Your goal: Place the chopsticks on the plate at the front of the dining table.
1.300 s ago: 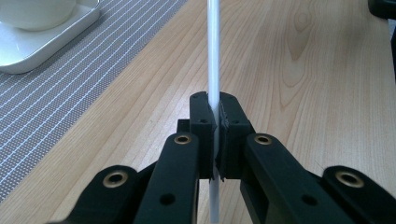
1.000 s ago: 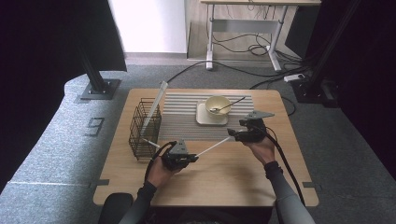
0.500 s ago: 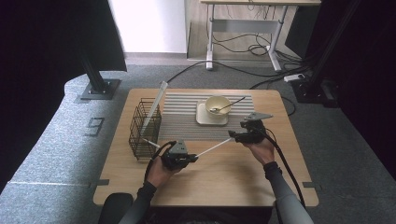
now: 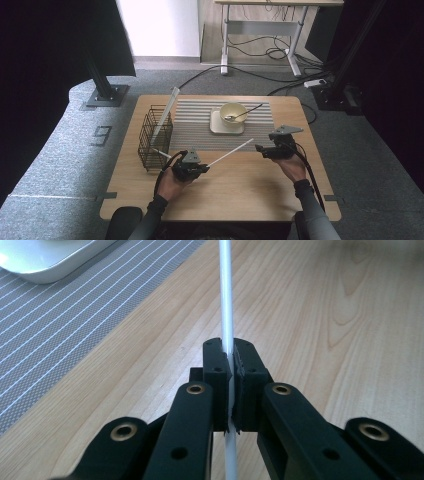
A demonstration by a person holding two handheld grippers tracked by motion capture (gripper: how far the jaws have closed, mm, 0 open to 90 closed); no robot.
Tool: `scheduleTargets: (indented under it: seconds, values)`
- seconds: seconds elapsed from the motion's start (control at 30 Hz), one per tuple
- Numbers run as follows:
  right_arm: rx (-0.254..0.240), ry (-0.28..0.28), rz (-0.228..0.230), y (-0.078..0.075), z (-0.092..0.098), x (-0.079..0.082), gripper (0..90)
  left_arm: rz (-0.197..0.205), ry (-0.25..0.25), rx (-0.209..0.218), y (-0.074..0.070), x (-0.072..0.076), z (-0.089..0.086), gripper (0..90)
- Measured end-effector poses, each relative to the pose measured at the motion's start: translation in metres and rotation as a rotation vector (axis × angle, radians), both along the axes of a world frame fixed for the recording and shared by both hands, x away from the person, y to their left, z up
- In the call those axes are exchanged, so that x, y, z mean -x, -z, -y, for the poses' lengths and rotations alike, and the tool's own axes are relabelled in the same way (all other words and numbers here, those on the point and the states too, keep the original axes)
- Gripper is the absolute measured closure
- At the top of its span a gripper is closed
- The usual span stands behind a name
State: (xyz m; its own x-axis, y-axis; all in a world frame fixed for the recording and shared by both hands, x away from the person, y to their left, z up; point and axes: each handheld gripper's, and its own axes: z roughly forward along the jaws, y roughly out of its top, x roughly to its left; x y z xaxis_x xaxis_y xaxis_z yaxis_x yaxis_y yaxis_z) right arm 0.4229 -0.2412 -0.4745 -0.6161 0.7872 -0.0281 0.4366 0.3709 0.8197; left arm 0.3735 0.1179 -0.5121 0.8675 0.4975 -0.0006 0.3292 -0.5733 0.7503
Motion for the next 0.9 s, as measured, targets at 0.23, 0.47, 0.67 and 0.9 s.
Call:
scheduleTargets:
  seconds: [0.23,0.47,0.67,0.9]
  values:
    - [0.003,-0.007,-0.042,0.016,0.013,0.010,17.7,-0.012,-0.041,-0.007,0.001,-0.002,-0.003,86.1]
    - [-0.003,0.002,-0.069,0.037,0.021,0.019,12.5,-0.009,-0.077,-0.022,0.002,-0.003,-0.003,86.1]
    - [0.087,0.017,-0.102,0.054,0.018,0.025,0.0,-0.011,-0.113,-0.019,0.002,-0.005,-0.005,86.1]
    - [0.085,0.004,-0.117,0.066,0.022,0.027,0.0,-0.018,-0.160,-0.022,0.003,-0.009,-0.009,86.1]
